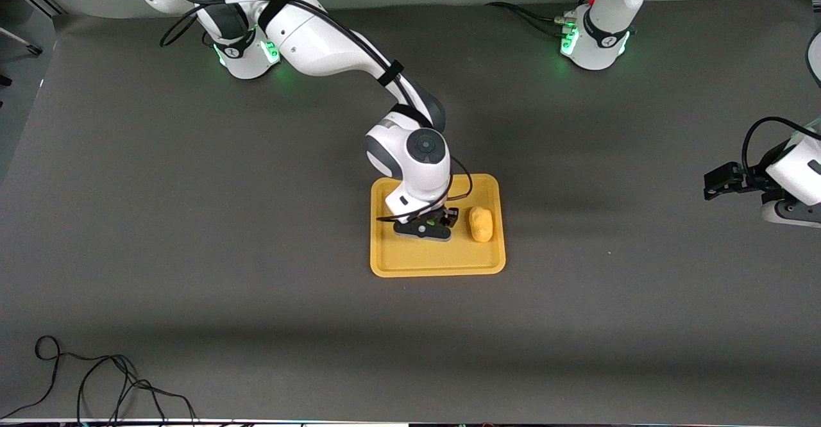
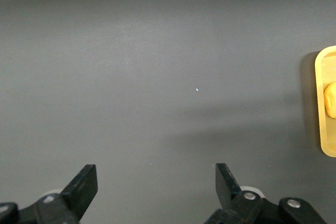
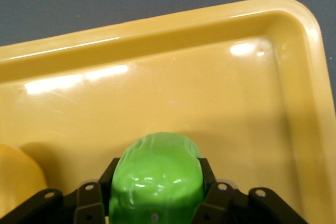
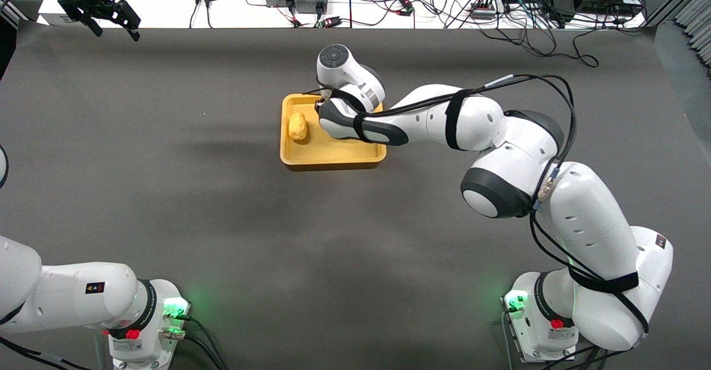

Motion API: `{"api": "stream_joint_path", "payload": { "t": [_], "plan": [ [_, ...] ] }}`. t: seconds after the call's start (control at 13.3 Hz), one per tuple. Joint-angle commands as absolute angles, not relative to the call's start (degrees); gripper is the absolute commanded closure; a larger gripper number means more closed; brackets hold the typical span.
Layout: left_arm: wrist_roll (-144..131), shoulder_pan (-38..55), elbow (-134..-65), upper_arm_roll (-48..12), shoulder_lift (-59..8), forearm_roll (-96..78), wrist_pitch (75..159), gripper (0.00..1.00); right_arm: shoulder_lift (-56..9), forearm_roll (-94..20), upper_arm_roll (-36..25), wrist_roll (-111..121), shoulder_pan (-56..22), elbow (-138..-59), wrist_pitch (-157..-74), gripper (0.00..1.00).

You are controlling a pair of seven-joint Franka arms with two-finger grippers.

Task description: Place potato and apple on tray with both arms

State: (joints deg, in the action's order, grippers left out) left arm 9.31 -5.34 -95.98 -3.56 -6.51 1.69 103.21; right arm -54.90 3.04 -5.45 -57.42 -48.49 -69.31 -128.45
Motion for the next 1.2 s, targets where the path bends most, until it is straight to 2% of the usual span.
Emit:
{"api": "stream_joint_path", "payload": {
  "t": [0.0,0.15,0.53,0.67,0.9,1.12],
  "plan": [
    [10.11,-5.8,-94.49,-4.04,-7.03,2.55,102.04,0.0,-52.83,3.87,-5.62,-59.06,-48.34,-71.46,-129.82,0.0],
    [9.15,-5.71,-93.78,-4.13,-7.12,2.46,102.04,0.0,-49.07,3.69,-5.71,-58.89,-48.25,-70.75,-126.94,0.0],
    [9.05,-5.62,-93.69,-4.13,-7.12,2.46,101.95,0.0,-38.08,2.99,-6.15,-58.45,-47.99,-62.68,-105.07,0.0],
    [9.05,-5.54,-93.6,-4.13,-7.12,2.46,102.04,0.0,-32.72,2.9,-6.07,-57.66,-46.42,-62.75,-99.34,0.0],
    [9.84,-5.8,-93.52,-4.13,-7.12,2.46,101.95,0.0,-24.9,2.81,-5.63,-46.54,-40.55,-65.73,-92.92,0.0],
    [9.41,-5.63,-93.52,-4.13,-7.12,2.46,101.95,0.0,-13.05,2.38,-4.14,-29.42,-29.4,-78.26,-92.63,0.0]
  ]
}}
